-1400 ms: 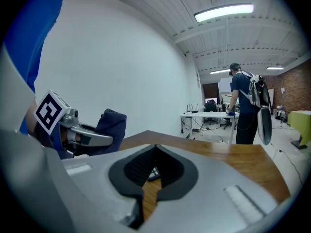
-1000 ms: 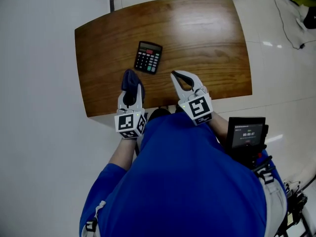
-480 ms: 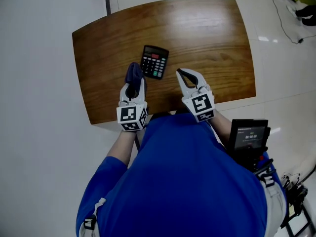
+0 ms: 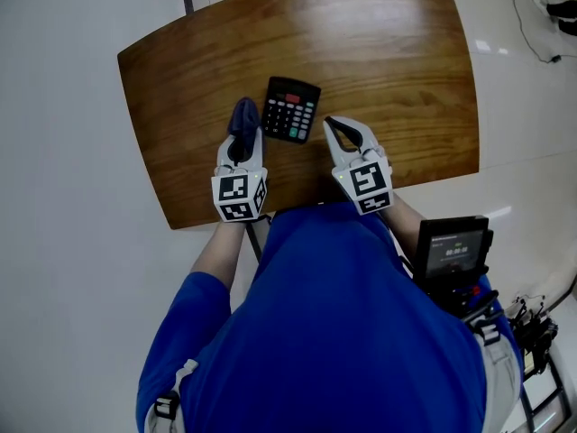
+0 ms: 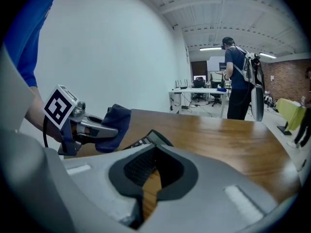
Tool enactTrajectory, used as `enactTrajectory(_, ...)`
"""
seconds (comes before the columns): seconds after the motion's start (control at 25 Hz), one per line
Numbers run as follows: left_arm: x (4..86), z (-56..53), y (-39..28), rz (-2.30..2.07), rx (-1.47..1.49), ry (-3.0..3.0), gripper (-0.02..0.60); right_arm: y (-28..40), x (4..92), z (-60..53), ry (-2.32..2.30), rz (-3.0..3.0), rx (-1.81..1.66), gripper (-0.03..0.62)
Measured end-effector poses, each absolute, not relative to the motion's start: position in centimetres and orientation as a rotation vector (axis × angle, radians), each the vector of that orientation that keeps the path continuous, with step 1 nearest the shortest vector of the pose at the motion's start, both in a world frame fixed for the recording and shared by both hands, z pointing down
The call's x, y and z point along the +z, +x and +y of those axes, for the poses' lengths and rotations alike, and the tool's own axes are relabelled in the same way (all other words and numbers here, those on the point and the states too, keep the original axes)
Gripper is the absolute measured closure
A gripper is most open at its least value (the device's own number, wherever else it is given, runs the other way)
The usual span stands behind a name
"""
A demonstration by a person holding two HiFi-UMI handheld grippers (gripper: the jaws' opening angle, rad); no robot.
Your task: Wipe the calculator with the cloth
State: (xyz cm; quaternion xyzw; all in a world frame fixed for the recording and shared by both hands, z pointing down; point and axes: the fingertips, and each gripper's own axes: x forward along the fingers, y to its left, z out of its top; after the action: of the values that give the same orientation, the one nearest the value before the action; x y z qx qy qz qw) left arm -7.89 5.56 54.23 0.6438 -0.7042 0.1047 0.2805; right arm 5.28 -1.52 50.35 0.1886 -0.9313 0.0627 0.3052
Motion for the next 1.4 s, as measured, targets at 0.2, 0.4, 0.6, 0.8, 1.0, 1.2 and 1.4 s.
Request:
enactTrajectory(0.2, 54.2, 5.1, -8.7, -1.857, 0.340, 1.719, 0.517, 4.8, 50.7, -1.8, 0.519, -2.442, 0.210, 0.594)
enactTrajectory(0.4, 54.8, 4.9, -9.0, -1.813, 0.416, 1.694, 0.517, 4.7, 50.7, -2.1, 0.537, -2.437, 0.232, 0.592)
enactTrajectory(0.6, 56.2, 4.8, -8.7, -1.728, 0.520, 1.659, 0.517, 4.6, 50.7, -2.3, 0.552, -2.436, 0.243, 0.593)
enactTrajectory(0.8, 56.9, 4.4, -8.1, -1.652, 0.575, 1.640, 0.518, 4.8, 50.8, -2.5, 0.566, -2.434, 0.248, 0.594)
enactTrajectory(1.0, 57.1, 4.6, -7.5, -1.574, 0.519, 1.633, 0.518, 5.2, 51.0, -2.7, 0.579, -2.431, 0.250, 0.592)
enactTrajectory(1.2, 57.1, 5.3, -5.2, -1.492, 0.486, 1.644, 0.518, 5.2, 50.9, -2.8, 0.588, -2.425, 0.257, 0.593)
enactTrajectory(1.4, 57.3, 6.0, -2.7, -1.441, 0.506, 1.674, 0.518, 5.3, 51.0, -2.6, 0.584, -2.422, 0.264, 0.592)
